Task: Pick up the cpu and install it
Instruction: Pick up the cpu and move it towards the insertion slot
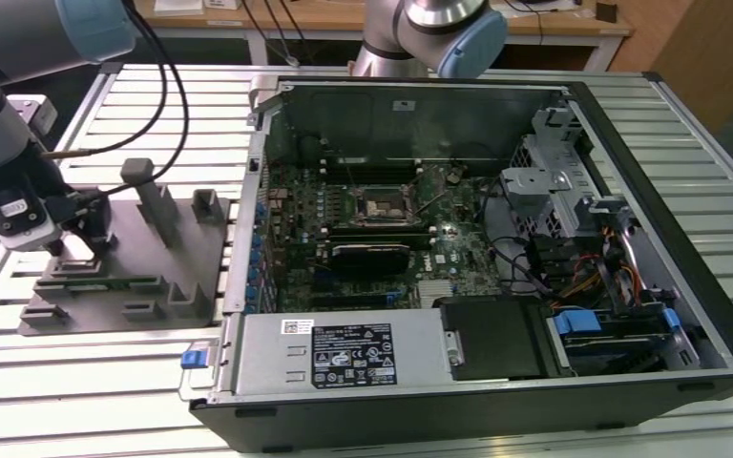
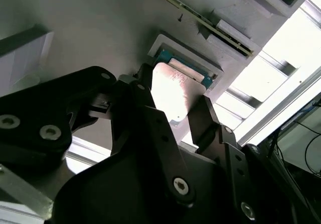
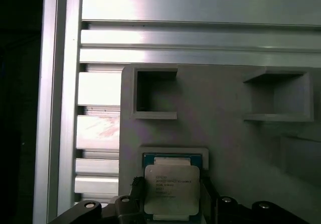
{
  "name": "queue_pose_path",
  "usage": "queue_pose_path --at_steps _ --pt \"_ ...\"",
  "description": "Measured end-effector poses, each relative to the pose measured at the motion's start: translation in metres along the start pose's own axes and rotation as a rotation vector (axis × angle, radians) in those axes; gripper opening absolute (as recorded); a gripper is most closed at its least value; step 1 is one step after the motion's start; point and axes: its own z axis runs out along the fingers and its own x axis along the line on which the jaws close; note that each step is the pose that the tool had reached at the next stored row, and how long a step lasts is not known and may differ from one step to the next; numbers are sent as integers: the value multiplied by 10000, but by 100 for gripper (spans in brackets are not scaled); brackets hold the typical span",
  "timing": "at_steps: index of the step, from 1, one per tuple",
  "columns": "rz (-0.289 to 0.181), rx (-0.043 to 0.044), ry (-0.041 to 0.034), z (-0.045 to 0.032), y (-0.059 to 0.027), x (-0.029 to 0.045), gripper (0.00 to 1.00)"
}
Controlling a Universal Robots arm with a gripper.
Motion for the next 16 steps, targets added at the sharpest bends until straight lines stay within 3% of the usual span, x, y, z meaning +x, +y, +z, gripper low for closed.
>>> queue_pose_path --at_steps 16 --pt "-1 -17 -1 -96 4 1 53"
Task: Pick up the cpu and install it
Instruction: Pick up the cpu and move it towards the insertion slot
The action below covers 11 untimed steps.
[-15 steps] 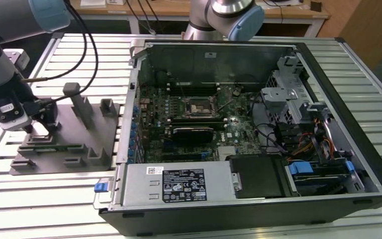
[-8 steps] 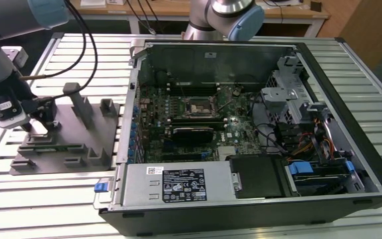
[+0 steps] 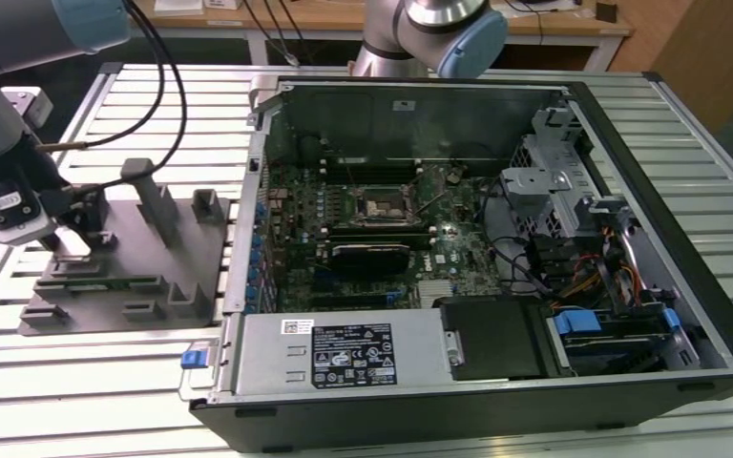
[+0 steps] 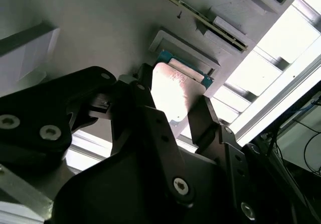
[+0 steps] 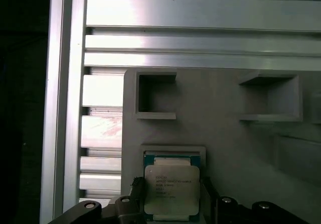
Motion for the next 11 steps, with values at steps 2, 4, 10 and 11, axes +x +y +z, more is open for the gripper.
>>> queue_pose_path --at_steps 2,4,10,11 --pt "0 1 1 -10 0 0 53" --pt "0 1 1 -25 1 1 53" --pt "0 0 0 -74 3 2 53" --pt "0 0 -1 -80 4 2 53"
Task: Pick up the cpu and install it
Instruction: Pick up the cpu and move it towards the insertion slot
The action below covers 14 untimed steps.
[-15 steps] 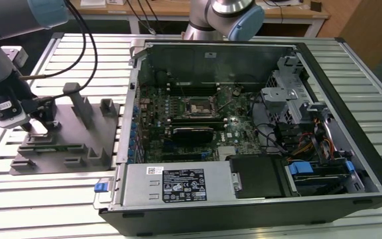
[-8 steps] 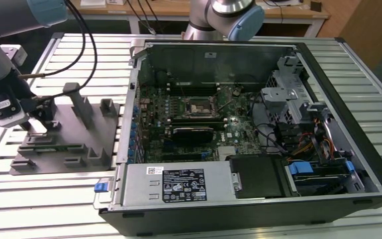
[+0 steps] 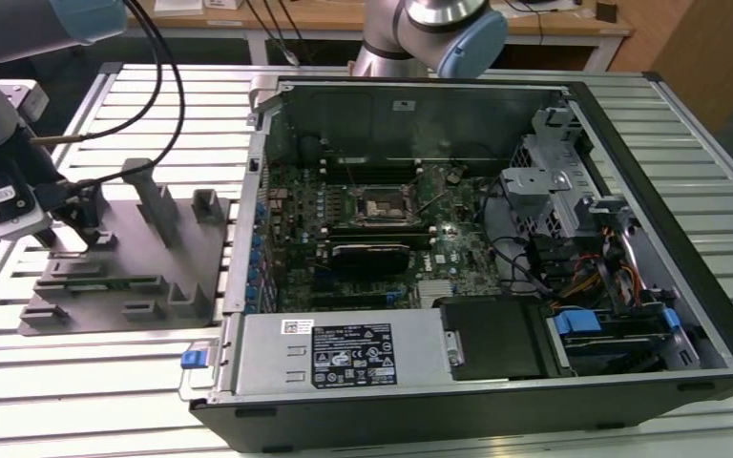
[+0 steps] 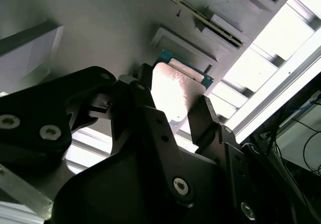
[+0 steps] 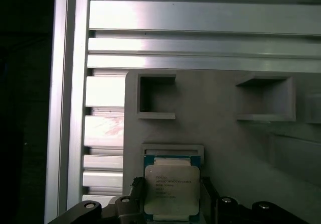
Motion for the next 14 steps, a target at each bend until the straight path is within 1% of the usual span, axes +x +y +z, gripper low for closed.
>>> queue_pose_path --at_steps 4,14 --pt "0 0 0 -24 1 0 53" --pt "0 0 1 -53 2 1 53"
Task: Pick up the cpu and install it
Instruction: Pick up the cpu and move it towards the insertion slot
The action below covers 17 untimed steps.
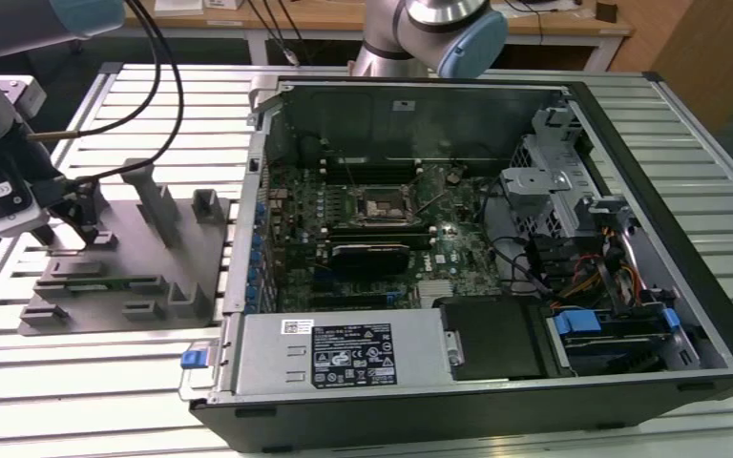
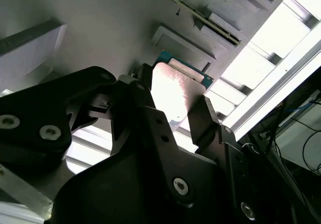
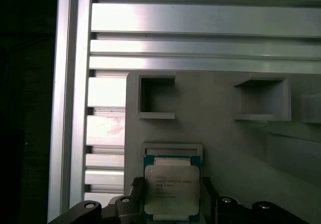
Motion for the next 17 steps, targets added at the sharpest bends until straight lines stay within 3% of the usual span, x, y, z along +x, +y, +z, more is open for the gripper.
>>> queue_pose_path --at_steps 17 --pt "1 0 0 -77 4 1 53"
